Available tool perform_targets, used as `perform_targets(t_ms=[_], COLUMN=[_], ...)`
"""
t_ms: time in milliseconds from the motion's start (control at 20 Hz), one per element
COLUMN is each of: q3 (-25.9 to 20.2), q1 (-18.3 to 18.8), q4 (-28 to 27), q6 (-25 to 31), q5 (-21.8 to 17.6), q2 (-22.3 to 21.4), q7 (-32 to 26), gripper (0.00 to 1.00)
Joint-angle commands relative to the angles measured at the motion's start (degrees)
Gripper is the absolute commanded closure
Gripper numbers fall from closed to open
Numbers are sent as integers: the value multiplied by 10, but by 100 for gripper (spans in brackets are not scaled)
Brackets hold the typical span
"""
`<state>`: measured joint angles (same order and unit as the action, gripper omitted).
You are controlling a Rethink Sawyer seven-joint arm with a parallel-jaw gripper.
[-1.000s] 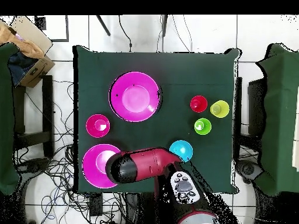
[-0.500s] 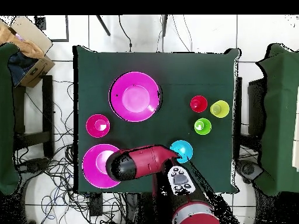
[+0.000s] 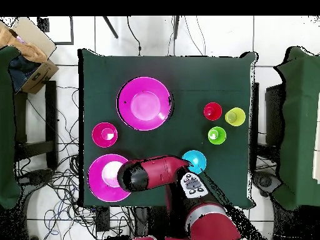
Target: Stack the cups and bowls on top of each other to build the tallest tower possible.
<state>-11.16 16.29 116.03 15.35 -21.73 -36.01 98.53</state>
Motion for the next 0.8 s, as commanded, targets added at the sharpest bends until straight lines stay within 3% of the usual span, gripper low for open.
perform_targets(t_ms=[50, 300, 800], q3=[-25, -74, -99], q1=[9, 54, 74], q4=[-44, -44, -21], q6=[-20, 54, 69], q5=[-29, -2, -14], q2=[57, 86, 46], q7=[24, -14, -20], gripper=[0, 0, 0])
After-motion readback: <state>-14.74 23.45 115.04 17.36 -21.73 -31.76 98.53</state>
